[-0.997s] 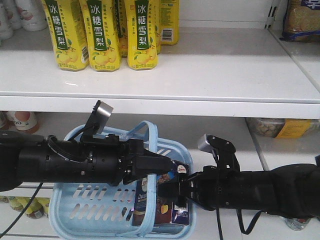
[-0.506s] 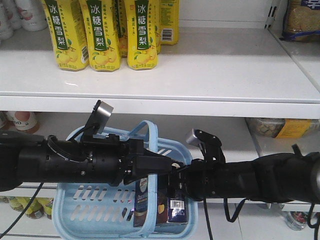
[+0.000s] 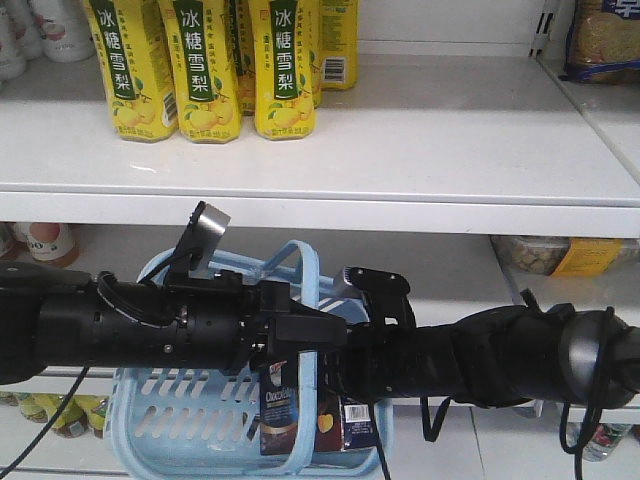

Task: Left arm holds basket, right arm returns cookies
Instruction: 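Grasp the Chocofello cookie box with the right gripper and lift it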

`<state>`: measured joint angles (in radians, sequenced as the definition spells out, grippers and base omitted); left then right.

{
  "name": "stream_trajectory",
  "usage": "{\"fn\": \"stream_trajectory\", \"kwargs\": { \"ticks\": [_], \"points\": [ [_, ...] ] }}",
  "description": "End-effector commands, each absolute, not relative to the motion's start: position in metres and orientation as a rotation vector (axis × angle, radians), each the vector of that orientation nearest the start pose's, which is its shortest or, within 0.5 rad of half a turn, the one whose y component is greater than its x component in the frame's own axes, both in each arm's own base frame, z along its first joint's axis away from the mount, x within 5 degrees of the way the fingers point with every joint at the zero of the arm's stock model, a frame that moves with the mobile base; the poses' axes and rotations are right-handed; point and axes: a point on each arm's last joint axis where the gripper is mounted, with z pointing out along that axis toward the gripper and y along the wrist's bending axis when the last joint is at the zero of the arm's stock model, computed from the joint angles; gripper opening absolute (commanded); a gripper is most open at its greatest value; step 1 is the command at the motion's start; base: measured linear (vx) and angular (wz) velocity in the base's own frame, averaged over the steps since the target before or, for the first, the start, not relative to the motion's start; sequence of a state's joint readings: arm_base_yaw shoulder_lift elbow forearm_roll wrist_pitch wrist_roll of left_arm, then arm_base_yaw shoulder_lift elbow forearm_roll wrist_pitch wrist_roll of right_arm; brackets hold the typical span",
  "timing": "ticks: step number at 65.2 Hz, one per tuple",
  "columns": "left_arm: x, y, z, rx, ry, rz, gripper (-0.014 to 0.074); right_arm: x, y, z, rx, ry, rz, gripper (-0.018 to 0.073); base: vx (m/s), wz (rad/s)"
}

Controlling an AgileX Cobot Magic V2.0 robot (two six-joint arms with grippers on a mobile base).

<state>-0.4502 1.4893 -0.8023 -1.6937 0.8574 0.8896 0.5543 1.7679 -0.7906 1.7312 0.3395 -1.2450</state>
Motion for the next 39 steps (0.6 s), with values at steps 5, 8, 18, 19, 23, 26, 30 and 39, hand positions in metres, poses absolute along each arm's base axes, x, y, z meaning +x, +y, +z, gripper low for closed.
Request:
{"fn": "stream_trajectory", "kwargs": {
  "ticks": [5, 8, 18, 19, 23, 26, 30, 39],
  "points": [
    [0.2307, -0.1867, 0.2806, 0.144, 2.176, -1.674, -0.0006, 0.2659, 0.1961, 0.1587, -0.240, 2.482, 0.849, 0.0396, 0.00, 0.00],
    [0.2307, -0.1867, 0.2806, 0.144, 2.176, -1.674, -0.0006, 0.2657, 0.1964, 0.1588, -0.243, 2.482, 0.855, 0.0358, 0.00, 0.00],
    [0.2307, -0.1867, 0.2806, 0.144, 2.176, -1.674, -0.0006, 0.2652, 0.1971, 0.1591, -0.247, 2.481, 0.867, 0.0233, 0.00, 0.00],
    [0.2307, -0.1867, 0.2806, 0.144, 2.176, -1.674, -0.0006, 0.2652, 0.1971, 0.1591, -0.247, 2.481, 0.867, 0.0224, 0.00, 0.00],
    [0.2307, -0.1867, 0.2806, 0.144, 2.176, -1.674, -0.0006, 0.2646, 0.1978, 0.1595, -0.246, 2.482, 0.882, 0.0197, 0.00, 0.00],
    [0.2307, -0.1867, 0.2806, 0.144, 2.176, -1.674, -0.0006, 0.2642, 0.1983, 0.1597, -0.242, 2.483, 0.895, 0.0185, 0.00, 0.00],
    [0.2307, -0.1867, 0.2806, 0.144, 2.176, -1.674, -0.0006, 0.2641, 0.1986, 0.1602, -0.230, 2.484, 0.904, 0.0181, 0.00, 0.00],
    [0.2307, -0.1867, 0.2806, 0.144, 2.176, -1.674, -0.0006, 0.2640, 0.1978, 0.1604, -0.204, 2.490, 0.905, 0.0186, 0.00, 0.00]
  ]
}}
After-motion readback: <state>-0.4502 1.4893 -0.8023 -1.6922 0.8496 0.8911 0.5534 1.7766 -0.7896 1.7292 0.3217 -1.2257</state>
